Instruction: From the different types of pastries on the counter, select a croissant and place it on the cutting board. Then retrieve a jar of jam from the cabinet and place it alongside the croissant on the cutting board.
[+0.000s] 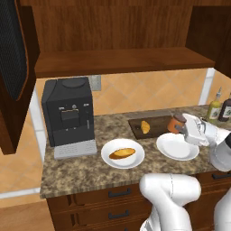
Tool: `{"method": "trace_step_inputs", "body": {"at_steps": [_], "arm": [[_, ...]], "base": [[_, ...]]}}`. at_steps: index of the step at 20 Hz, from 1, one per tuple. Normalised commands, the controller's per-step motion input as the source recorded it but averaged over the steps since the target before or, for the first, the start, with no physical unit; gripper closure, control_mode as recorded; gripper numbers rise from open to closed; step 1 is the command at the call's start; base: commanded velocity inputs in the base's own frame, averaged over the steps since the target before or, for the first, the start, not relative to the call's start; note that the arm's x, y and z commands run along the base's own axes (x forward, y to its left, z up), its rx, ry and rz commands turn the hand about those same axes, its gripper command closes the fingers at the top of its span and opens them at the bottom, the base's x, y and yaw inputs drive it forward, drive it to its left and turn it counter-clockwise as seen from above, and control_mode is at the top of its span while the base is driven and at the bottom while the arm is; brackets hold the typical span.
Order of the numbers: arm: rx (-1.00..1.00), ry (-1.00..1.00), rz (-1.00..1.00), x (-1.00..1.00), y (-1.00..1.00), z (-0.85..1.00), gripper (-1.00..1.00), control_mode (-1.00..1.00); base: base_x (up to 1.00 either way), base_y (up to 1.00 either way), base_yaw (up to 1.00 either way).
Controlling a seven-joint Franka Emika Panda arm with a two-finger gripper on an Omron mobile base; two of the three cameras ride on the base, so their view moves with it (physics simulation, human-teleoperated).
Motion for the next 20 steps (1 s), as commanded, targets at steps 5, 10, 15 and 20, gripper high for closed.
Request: {"method": "trace_step_inputs", "body": {"at_steps": [5, 10, 15, 20], "arm": [[-0.14, 0.27, -0.24, 0.51, -0.24, 0.27, 1.0, -1.0], [-0.5, 0.27, -0.22, 0.27, -0.19, 0.18, 1.0, -1.0], [-0.23, 0.23, -0.17, 0.05, -0.69, -0.72, 1.0, -1.0], [0.01, 0.0, 0.0, 0.02, -0.03, -0.15, 1.0, -1.0]], "base": [[0.0, 0.0, 0.0], [0.0, 0.0, 0.0], [0.0, 0.0, 0.0], [0.0, 0.0, 0.0]]}}
